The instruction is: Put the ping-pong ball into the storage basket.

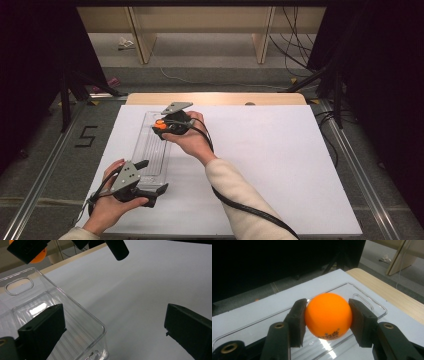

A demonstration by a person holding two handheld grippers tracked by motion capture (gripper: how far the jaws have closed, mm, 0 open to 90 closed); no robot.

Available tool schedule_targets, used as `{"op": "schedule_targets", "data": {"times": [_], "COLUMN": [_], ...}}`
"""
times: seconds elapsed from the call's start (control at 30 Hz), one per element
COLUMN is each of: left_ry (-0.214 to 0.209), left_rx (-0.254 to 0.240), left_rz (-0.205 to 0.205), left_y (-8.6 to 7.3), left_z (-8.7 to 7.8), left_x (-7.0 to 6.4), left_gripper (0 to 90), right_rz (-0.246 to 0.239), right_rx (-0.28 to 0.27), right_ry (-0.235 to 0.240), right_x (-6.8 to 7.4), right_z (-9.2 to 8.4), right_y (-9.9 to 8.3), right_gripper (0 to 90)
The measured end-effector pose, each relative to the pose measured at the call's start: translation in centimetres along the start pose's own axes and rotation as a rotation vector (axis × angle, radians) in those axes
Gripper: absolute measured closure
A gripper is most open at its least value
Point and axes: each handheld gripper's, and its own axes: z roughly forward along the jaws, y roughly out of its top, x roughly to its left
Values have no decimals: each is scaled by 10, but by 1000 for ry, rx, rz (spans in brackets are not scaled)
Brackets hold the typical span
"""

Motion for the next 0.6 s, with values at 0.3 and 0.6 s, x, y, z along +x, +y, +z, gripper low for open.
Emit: {"op": "schedule_targets", "data": {"times": [0.3, 0.6], "left_ry": [-1, 0], "left_rx": [0, 0], "left_rz": [0, 5], "left_y": [0, 0], "left_z": [0, 0], "left_x": [0, 0], "left_gripper": [29, 30], "right_rz": [5, 0], "right_rx": [7, 4], "right_ry": [3, 0], "right_x": [1, 1], "right_z": [6, 9], "right_y": [0, 5], "right_gripper": [515, 515]}}
